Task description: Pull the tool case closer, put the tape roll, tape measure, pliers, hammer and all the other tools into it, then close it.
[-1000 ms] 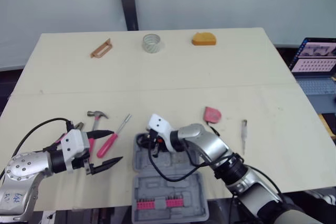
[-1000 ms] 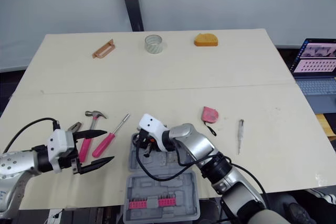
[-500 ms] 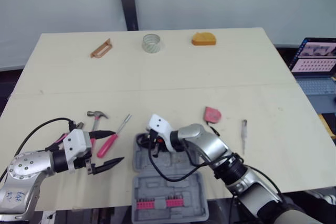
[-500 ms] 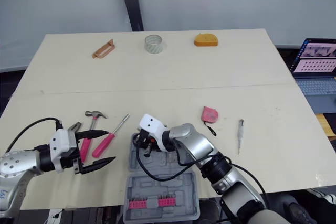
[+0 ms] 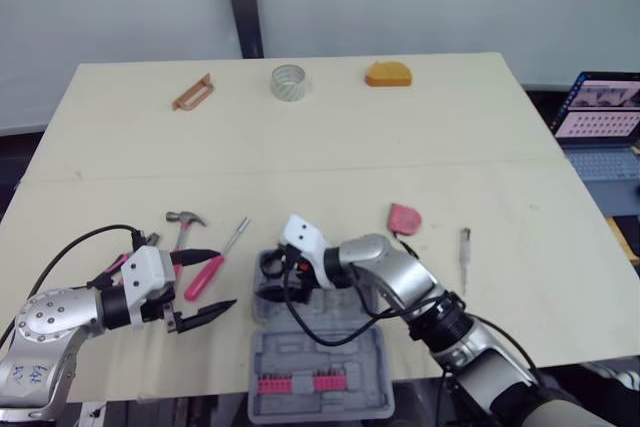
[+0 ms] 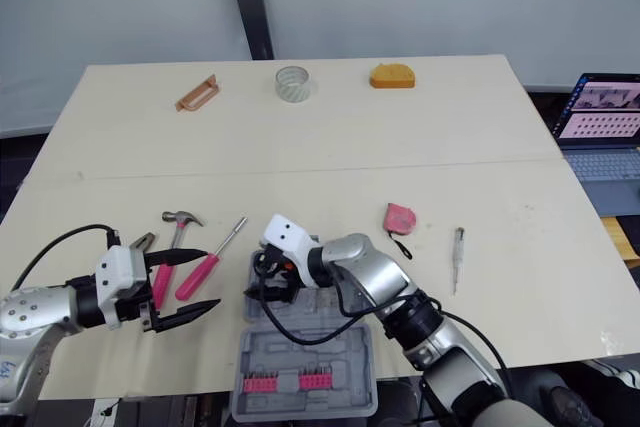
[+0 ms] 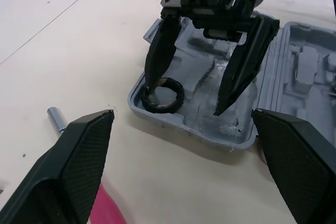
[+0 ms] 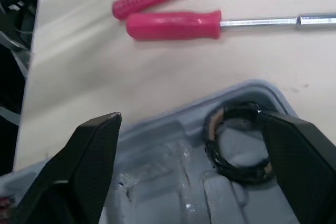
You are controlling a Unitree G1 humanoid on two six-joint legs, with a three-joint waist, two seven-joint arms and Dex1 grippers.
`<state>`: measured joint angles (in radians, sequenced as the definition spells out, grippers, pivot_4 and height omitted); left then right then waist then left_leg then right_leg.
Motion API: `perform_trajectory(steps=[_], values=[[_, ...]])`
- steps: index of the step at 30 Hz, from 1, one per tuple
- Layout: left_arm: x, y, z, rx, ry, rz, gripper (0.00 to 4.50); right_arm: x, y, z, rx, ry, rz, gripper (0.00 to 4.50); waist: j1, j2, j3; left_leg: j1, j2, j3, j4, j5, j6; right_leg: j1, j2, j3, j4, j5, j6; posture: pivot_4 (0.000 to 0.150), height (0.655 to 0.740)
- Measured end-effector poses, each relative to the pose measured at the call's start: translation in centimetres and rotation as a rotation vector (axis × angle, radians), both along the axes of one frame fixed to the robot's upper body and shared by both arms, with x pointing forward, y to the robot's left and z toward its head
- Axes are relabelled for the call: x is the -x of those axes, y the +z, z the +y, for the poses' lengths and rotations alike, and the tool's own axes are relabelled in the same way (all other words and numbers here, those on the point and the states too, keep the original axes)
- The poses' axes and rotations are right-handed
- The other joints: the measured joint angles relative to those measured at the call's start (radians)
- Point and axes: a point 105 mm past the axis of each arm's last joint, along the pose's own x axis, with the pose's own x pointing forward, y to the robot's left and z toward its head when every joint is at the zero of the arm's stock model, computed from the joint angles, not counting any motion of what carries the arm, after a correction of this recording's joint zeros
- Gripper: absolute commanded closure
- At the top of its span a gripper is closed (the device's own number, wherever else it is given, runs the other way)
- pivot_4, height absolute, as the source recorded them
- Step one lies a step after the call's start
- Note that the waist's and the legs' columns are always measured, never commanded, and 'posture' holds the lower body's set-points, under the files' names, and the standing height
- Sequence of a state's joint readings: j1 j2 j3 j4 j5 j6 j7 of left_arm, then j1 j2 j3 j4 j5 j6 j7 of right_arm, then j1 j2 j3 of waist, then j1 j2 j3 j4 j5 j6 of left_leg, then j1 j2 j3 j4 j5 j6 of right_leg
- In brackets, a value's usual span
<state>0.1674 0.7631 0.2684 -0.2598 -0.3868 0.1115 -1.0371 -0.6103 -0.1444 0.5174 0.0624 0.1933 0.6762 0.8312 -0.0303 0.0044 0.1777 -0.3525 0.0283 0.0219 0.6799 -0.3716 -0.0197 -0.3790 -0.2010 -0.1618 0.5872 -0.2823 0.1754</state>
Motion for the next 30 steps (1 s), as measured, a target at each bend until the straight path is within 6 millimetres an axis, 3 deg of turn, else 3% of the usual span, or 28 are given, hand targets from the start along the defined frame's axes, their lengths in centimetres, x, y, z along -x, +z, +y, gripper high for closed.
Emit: perform_trajectory(steps=[3, 10, 15, 23, 26, 28, 30], values=[[0.0, 0.0, 0.0, 0.001, 0.003, 0.003, 0.00, -0.4, 0.7, -0.2, -0.035, 0.000, -0.040, 0.90, 0.000, 0.000, 0.000, 0.000, 0.000, 0.000, 0.000, 0.000, 0.000, 0.000, 0.000, 0.000, 0.000, 0.000, 0.000, 0.150, 0.7400], [-0.1, -0.1, 0.0, 0.003, 0.010, 0.006, 0.00, -1.3, -0.2, -0.2, -0.066, -0.006, -0.112, 4.41, -0.001, 0.000, 0.000, 0.000, 0.000, 0.000, 0.000, 0.000, 0.000, 0.000, 0.000, 0.000, 0.000, 0.000, 0.000, 0.150, 0.7400], [-0.2, -0.1, -0.1, 0.004, 0.011, 0.004, 0.00, -1.4, -0.2, 0.7, -0.108, 0.008, -0.148, 4.41, -0.002, 0.000, 0.000, 0.000, 0.000, 0.000, 0.000, 0.000, 0.000, 0.000, 0.000, 0.000, 0.000, 0.000, 0.000, 0.150, 0.7400], [-0.3, -0.1, -0.1, 0.005, 0.015, 0.009, 0.00, -2.0, -1.7, 0.2, -0.072, -0.006, -0.165, 4.41, -0.004, 0.000, 0.000, 0.000, 0.000, 0.000, 0.000, 0.000, 0.000, 0.000, 0.001, 0.000, 0.000, 0.000, 0.000, 0.150, 0.7400], [-0.3, -0.1, -0.1, 0.005, 0.015, 0.007, 0.00, -2.0, -1.6, 0.4, -0.080, -0.005, -0.164, 3.69, -0.004, 0.000, 0.000, 0.000, 0.000, 0.000, 0.000, 0.000, 0.000, 0.000, 0.001, 0.000, 0.000, 0.000, 0.000, 0.150, 0.7400], [-0.3, -0.1, -0.1, 0.005, 0.015, 0.007, 0.00, -1.9, -1.6, 0.5, -0.084, -0.004, -0.163, 2.75, -0.004, 0.000, 0.000, 0.000, 0.000, 0.000, 0.000, 0.000, 0.000, 0.000, 0.001, 0.000, 0.000, 0.000, 0.000, 0.150, 0.7400], [-0.3, -0.1, -0.1, 0.005, 0.015, 0.006, 0.00, -1.9, -1.4, 0.5, -0.099, -0.006, -0.157, 2.75, -0.004, 0.000, 0.000, 0.000, 0.000, 0.000, 0.000, 0.000, 0.000, 0.000, 0.001, 0.000, 0.000, 0.000, 0.000, 0.150, 0.7400]])
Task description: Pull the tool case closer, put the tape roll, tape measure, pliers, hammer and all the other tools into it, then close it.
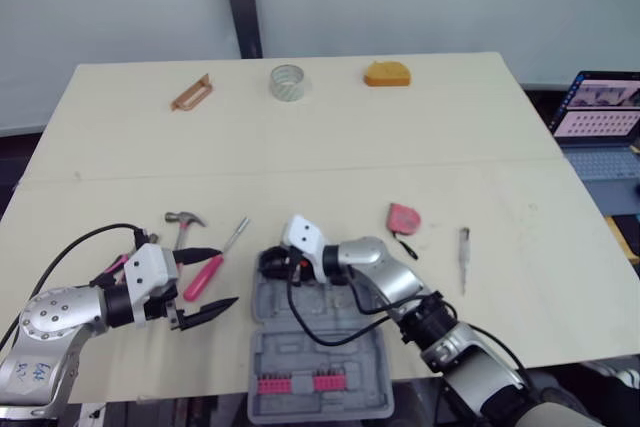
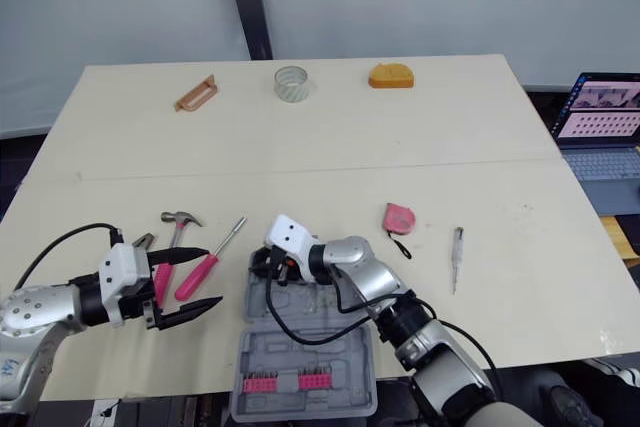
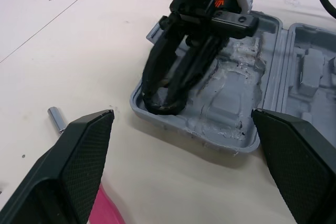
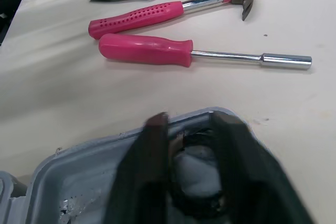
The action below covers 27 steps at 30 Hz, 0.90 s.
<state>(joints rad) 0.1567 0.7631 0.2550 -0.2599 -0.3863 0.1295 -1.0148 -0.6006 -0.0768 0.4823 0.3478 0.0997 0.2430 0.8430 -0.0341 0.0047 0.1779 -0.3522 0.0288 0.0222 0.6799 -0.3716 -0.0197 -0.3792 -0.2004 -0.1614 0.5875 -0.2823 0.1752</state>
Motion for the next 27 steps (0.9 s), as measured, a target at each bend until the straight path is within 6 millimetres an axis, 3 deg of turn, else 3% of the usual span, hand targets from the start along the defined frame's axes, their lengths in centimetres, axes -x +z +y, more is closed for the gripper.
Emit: perform_trajectory(steps=[4, 8, 17, 21, 24, 27], values=[[-0.04, 0.05, -0.01, 0.000, 0.000, -0.002, 0.00, -0.09, 0.68, -0.06, -0.028, 0.000, -0.004, 2.75, 0.000, 0.000, 0.000, 0.000, 0.000, 0.000, 0.000, 0.000, 0.000, 0.000, 0.000, 0.000, 0.000, 0.000, 0.000, 0.150, 0.7400], [-0.11, 0.13, -0.03, 0.000, -0.001, -0.006, 0.00, -0.02, 0.73, 0.06, -0.032, 0.003, -0.003, 4.48, 0.000, 0.000, 0.000, 0.000, 0.000, 0.000, 0.000, 0.000, 0.000, 0.000, 0.000, 0.000, 0.000, 0.000, 0.000, 0.150, 0.7400], [-0.30, 0.26, -0.06, -0.002, -0.003, -0.012, 0.00, 0.06, 0.70, 0.07, -0.030, 0.011, -0.001, 4.48, 0.000, 0.000, 0.000, 0.000, 0.000, 0.000, 0.000, 0.000, 0.000, 0.000, 0.000, 0.000, 0.000, 0.000, 0.000, 0.150, 0.7400], [-0.36, 0.13, -0.09, -0.003, -0.004, -0.007, 0.00, 0.06, 0.67, 0.06, -0.028, 0.010, 0.001, 3.21, 0.000, 0.000, 0.000, 0.000, 0.000, 0.000, 0.000, 0.000, 0.000, 0.000, 0.000, 0.000, 0.000, 0.000, 0.000, 0.150, 0.7400], [-0.38, 0.00, -0.03, -0.002, 0.000, -0.002, 0.00, 0.06, 0.53, 0.03, -0.022, 0.008, 0.012, 1.72, 0.000, 0.000, 0.000, 0.000, 0.000, 0.000, 0.000, 0.000, 0.000, 0.000, 0.000, 0.000, 0.000, 0.000, 0.000, 0.150, 0.7400], [-0.41, -0.06, 0.04, -0.002, 0.004, 0.000, 0.00, 0.08, 0.53, 0.08, -0.023, 0.008, 0.014, 1.72, 0.000, 0.000, 0.000, 0.000, 0.000, 0.000, 0.000, 0.000, 0.000, 0.000, 0.000, 0.000, 0.000, 0.000, 0.000, 0.150, 0.7400]])
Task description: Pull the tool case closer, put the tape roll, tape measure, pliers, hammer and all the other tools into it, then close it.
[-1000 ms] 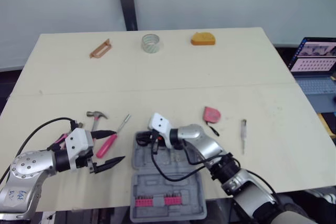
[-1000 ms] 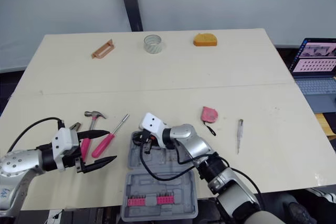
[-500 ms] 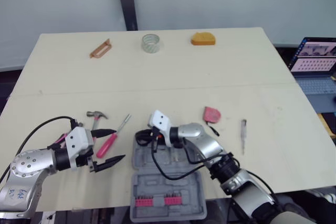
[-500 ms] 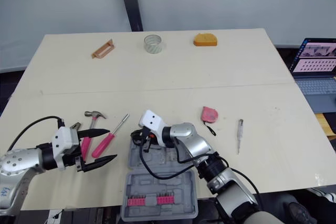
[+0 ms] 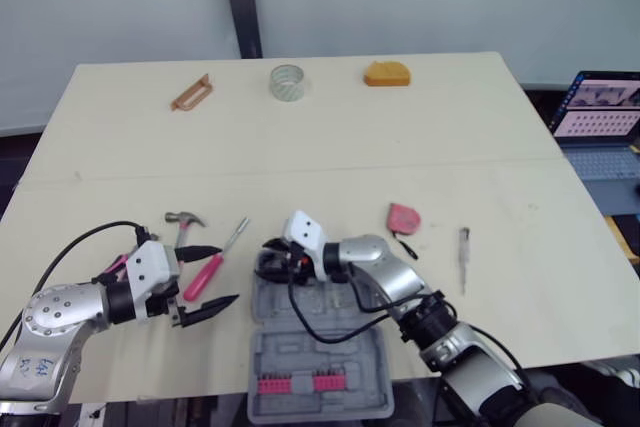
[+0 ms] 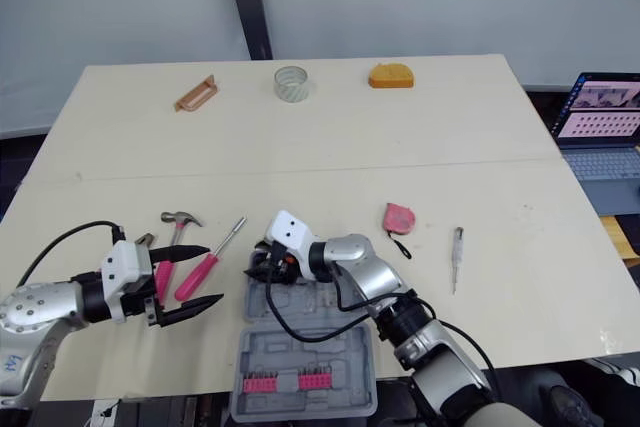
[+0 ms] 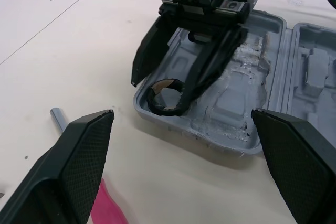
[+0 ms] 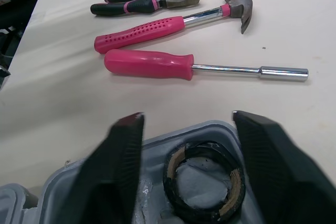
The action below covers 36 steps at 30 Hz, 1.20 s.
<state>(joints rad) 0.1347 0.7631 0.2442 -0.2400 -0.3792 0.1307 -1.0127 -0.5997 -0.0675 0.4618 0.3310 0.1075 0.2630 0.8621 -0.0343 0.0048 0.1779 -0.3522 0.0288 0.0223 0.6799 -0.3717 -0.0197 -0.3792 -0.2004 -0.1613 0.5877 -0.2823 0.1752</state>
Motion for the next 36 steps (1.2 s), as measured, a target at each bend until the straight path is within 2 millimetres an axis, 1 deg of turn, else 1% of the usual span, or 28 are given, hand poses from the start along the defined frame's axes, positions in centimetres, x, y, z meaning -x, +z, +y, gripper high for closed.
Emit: perform_trajectory(steps=[2, 5, 7, 20, 28, 36], values=[[0.0, 0.0, 0.0, 0.000, 0.004, -0.002, 0.00, 0.0, 0.0, 0.0, -0.001, 0.000, 0.000, 1.72, 0.000, 0.000, 0.000, 0.000, 0.000, 0.000, 0.000, 0.000, 0.000, 0.000, 0.000, 0.000, 0.000, 0.000, 0.000, 0.150, 0.7400], [-0.1, 0.0, 0.0, 0.000, 0.007, -0.003, 0.00, 0.0, 0.0, 0.0, -0.001, 0.000, 0.000, 2.58, 0.000, 0.000, 0.000, 0.000, 0.000, 0.000, 0.000, 0.000, 0.000, 0.000, 0.000, 0.000, 0.000, 0.000, 0.000, 0.150, 0.7400], [-0.1, 0.0, 0.0, 0.000, 0.009, -0.003, 0.00, 0.0, 0.0, 0.0, -0.001, 0.000, 0.000, 3.55, 0.000, 0.000, 0.000, 0.000, 0.000, 0.000, 0.000, 0.000, 0.000, 0.000, 0.000, 0.000, 0.000, 0.000, 0.000, 0.150, 0.7400], [-0.1, -0.2, -0.1, 0.002, 0.009, 0.006, 0.00, 0.0, 0.0, 0.0, -0.001, 0.001, 0.000, 3.55, 0.000, 0.000, 0.000, 0.000, 0.000, 0.000, 0.000, 0.000, 0.000, 0.000, 0.000, 0.000, 0.000, 0.000, 0.000, 0.150, 0.7400], [-0.1, -0.3, -0.1, 0.003, 0.011, 0.012, 0.00, -0.5, -1.5, -0.4, 0.038, -0.014, -0.001, 3.55, -0.001, 0.000, 0.000, 0.000, 0.000, 0.000, 0.000, 0.000, 0.000, 0.000, 0.000, 0.000, 0.000, 0.000, 0.000, 0.150, 0.7400], [-0.1, -0.3, -0.1, 0.003, 0.011, 0.013, 0.00, -0.6, -1.7, 0.1, 0.042, -0.003, -0.022, 3.55, -0.003, 0.000, 0.000, 0.000, 0.000, 0.000, 0.000, 0.000, 0.000, 0.000, 0.000, 0.000, 0.001, 0.000, 0.000, 0.150, 0.7400]])
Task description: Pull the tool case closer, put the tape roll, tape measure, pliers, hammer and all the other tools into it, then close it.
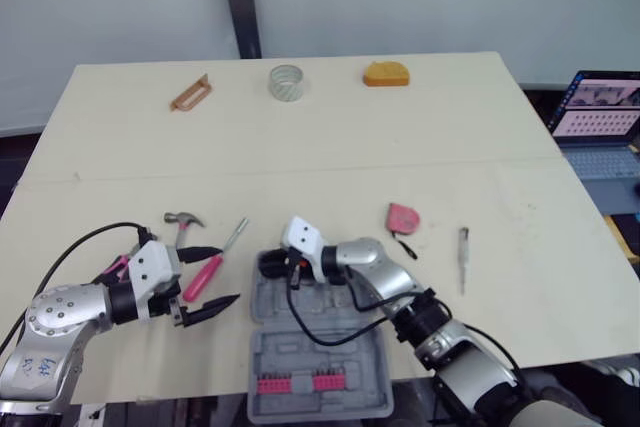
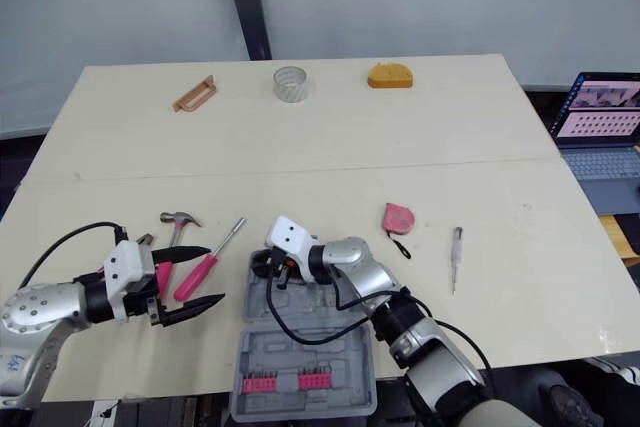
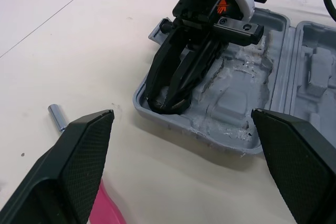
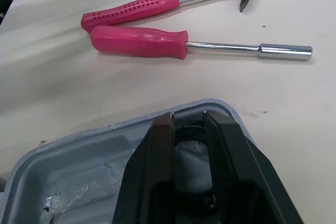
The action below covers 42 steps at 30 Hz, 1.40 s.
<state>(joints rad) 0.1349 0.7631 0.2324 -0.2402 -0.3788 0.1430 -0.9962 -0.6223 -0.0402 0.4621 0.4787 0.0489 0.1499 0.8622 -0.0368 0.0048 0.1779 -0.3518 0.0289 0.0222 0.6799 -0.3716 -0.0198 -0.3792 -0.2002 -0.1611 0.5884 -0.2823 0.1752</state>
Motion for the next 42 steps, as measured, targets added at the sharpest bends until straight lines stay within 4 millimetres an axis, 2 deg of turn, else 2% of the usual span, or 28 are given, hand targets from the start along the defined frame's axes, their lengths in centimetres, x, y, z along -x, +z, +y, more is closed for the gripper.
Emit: perform_trajectory(steps=[21, 30, 33, 36, 37, 39, 41, 42], values=[[-0.1, -0.2, 0.0, 0.000, 0.008, 0.009, 0.00, -0.3, -1.2, -0.2, 0.082, 0.024, -0.078, 3.55, 0.001, 0.002, -0.002, 0.005, 0.000, 0.001, -0.001, 0.000, 0.000, 0.003, 0.000, 0.002, 0.002, 0.000, 0.000, 0.150, 0.7400], [-0.2, -0.5, 0.2, 0.007, 0.038, 0.050, 0.00, -0.2, -0.4, -0.8, -0.029, -0.011, 0.009, 3.55, 0.004, 0.002, -0.002, 0.005, 0.000, 0.001, -0.001, 0.000, 0.000, 0.003, 0.000, 0.002, 0.001, 0.000, 0.000, 0.150, 0.7400], [-0.5, -0.5, 0.3, 0.017, 0.060, 0.062, 0.00, -0.4, 1.2, -2.3, -0.114, -0.038, 0.058, 3.55, 0.006, 0.002, -0.002, 0.003, 0.000, 0.001, 0.000, 0.000, 0.000, 0.002, 0.000, 0.002, 0.001, 0.000, 0.000, 0.150, 0.7400], [-0.7, -0.4, 0.5, 0.031, 0.089, 0.078, 0.00, -0.9, 4.0, -4.6, -0.195, -0.073, 0.053, 3.55, 0.007, 0.003, -0.002, 0.001, 0.000, 0.001, 0.000, 0.000, 0.000, 0.001, 0.000, 0.002, 0.001, 0.000, 0.000, 0.150, 0.7400], [-0.8, -0.2, 0.7, 0.037, 0.106, 0.076, 0.00, -0.9, 5.1, -5.9, -0.219, -0.088, 0.042, 3.55, 0.009, 0.003, -0.002, 0.001, 0.000, 0.000, 0.000, 0.000, 0.000, 0.001, 0.000, 0.002, 0.000, 0.000, 0.000, 0.150, 0.7400], [-0.8, 0.5, 1.2, 0.052, 0.138, 0.062, 0.00, -0.6, 6.1, -8.3, -0.228, -0.114, 0.039, 3.55, 0.010, 0.002, -0.002, 0.001, 0.000, 0.000, 0.000, -0.001, 0.000, 0.001, 0.000, 0.002, 0.000, 0.000, 0.000, 0.150, 0.7400], [-0.6, 1.0, 2.3, 0.058, 0.196, 0.049, 0.00, 0.2, 6.2, -11.8, -0.199, -0.158, 0.054, 3.55, 0.013, 0.002, -0.002, 0.000, 0.000, 0.001, 0.000, -0.001, 0.000, 0.001, 0.000, 0.001, -0.001, 0.000, 0.000, 0.150, 0.7400], [-0.3, 1.2, 3.3, 0.054, 0.239, 0.048, 0.00, 0.5, 5.8, -14.2, -0.164, -0.204, 0.073, 3.55, 0.013, 0.002, -0.002, 0.000, 0.000, 0.001, 0.000, -0.001, 0.000, 0.001, 0.000, 0.001, -0.002, 0.000, 0.000, 0.150, 0.7400]])
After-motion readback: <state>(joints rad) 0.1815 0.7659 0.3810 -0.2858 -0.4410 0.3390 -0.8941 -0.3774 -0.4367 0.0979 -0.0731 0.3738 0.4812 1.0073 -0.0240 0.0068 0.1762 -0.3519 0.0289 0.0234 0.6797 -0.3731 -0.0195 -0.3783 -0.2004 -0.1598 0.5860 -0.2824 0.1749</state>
